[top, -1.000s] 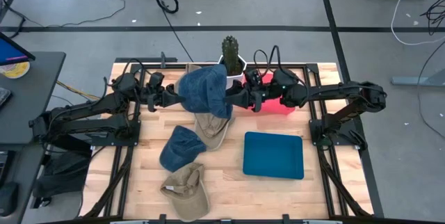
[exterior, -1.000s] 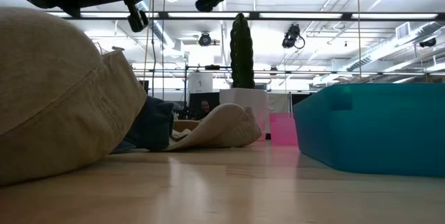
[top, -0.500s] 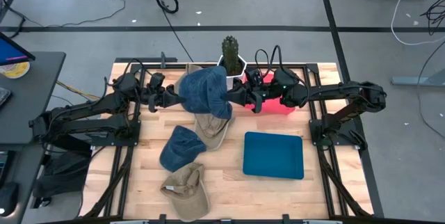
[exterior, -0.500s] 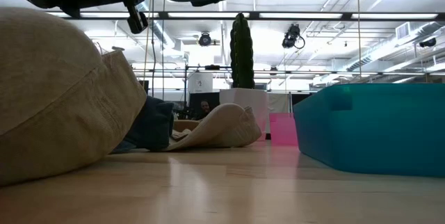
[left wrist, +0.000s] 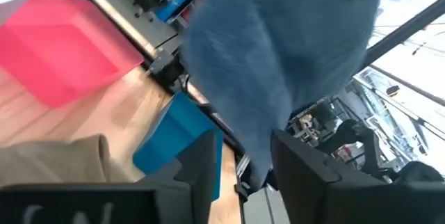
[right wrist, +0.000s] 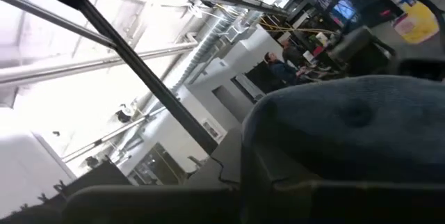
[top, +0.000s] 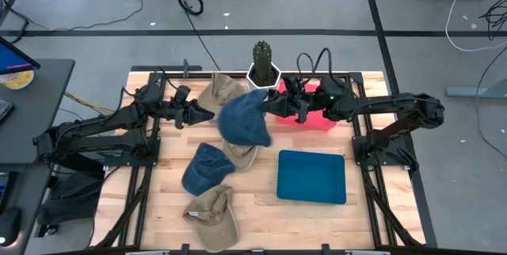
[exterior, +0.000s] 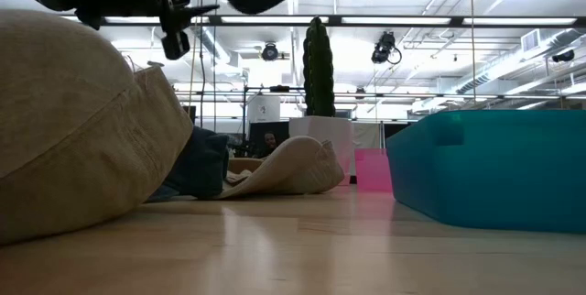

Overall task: Pick & Place hat
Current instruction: Put the top blue cap into the red bin

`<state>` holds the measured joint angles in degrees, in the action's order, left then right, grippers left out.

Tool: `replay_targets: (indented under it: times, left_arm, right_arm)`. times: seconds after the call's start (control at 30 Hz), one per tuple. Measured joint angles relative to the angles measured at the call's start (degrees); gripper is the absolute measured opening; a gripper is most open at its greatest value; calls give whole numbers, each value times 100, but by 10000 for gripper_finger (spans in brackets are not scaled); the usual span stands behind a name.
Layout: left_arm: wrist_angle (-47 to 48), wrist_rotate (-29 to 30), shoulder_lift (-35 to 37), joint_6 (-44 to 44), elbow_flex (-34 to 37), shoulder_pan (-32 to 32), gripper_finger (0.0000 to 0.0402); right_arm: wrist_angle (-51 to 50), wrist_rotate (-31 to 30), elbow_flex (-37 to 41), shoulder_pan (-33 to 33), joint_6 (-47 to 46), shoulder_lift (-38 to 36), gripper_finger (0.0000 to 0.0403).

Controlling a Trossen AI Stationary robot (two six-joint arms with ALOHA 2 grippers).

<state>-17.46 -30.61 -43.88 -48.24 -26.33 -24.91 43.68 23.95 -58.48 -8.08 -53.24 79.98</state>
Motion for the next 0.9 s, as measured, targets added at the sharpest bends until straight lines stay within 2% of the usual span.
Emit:
replay_targets:
  times: [0.17,0.43,0.67,0.9]
  left_arm:
    - [124,6,0,210,0,2,176]
    - [153,68,0,252,0,1,188]
    - [154,151,0,325,0,0,188]
    - [154,211,0,400,0,0,188]
  right_arm:
    - [-451,119,-1,1,-48,-499,1]
    - [-2862,-3,-2,-254,439,-1788,0]
    - [-5274,-632,-7,-699,1238,-2810,0]
    - [-6538,-1008,-7,-1264,1627,-3166,0]
